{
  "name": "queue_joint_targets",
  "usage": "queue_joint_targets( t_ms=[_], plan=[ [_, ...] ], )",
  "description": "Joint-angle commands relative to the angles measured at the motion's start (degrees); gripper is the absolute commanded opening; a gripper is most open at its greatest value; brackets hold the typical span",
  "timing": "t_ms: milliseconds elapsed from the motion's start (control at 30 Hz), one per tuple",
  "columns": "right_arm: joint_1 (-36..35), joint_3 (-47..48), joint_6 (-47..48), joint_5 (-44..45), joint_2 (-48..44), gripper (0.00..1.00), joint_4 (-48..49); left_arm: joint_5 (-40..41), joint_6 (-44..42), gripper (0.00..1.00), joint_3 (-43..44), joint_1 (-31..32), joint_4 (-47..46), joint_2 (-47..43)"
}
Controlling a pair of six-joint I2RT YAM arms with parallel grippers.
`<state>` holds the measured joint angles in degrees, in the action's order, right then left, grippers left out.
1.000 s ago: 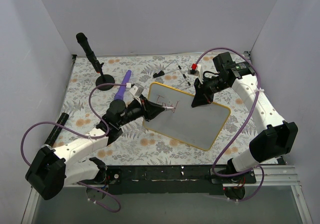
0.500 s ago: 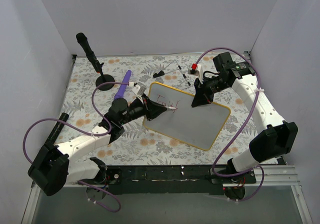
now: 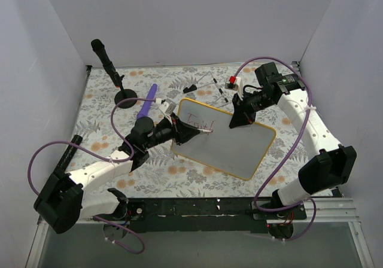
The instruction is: Write a sentence on the whiteboard
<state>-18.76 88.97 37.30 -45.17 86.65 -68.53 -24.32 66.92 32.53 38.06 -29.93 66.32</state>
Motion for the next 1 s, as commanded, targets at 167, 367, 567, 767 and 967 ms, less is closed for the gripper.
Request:
queue_joint_targets(
  t_ms=[167, 367, 567, 767, 967],
  plan=[
    [-0.2, 0.5, 1.1, -6.0, -1.8, 0.01, 1.8, 1.2, -1.8, 0.0, -0.9, -0.2, 4.6, -0.5],
    [-0.2, 0.6, 1.1, -6.1, -1.7, 0.01, 1.8, 0.7, -1.8, 0.0, -0.4, -0.2, 4.7, 0.1],
    [-0.3, 0.7, 1.1, -6.1, -1.9, 0.01, 1.7, -0.6, -1.3, 0.0, 1.7, -0.2, 3.6, 2.3],
    [-0.3, 0.4, 1.1, -6.1, -1.9, 0.01, 1.8, -2.2, -1.1, 0.0, 2.4, -0.2, 2.9, 2.5],
    [-0.3, 0.2, 1.2, -6.1, -2.2, 0.01, 1.8, -4.9, 0.5, 0.0, 2.2, -0.2, 3.1, -4.4]
  ],
)
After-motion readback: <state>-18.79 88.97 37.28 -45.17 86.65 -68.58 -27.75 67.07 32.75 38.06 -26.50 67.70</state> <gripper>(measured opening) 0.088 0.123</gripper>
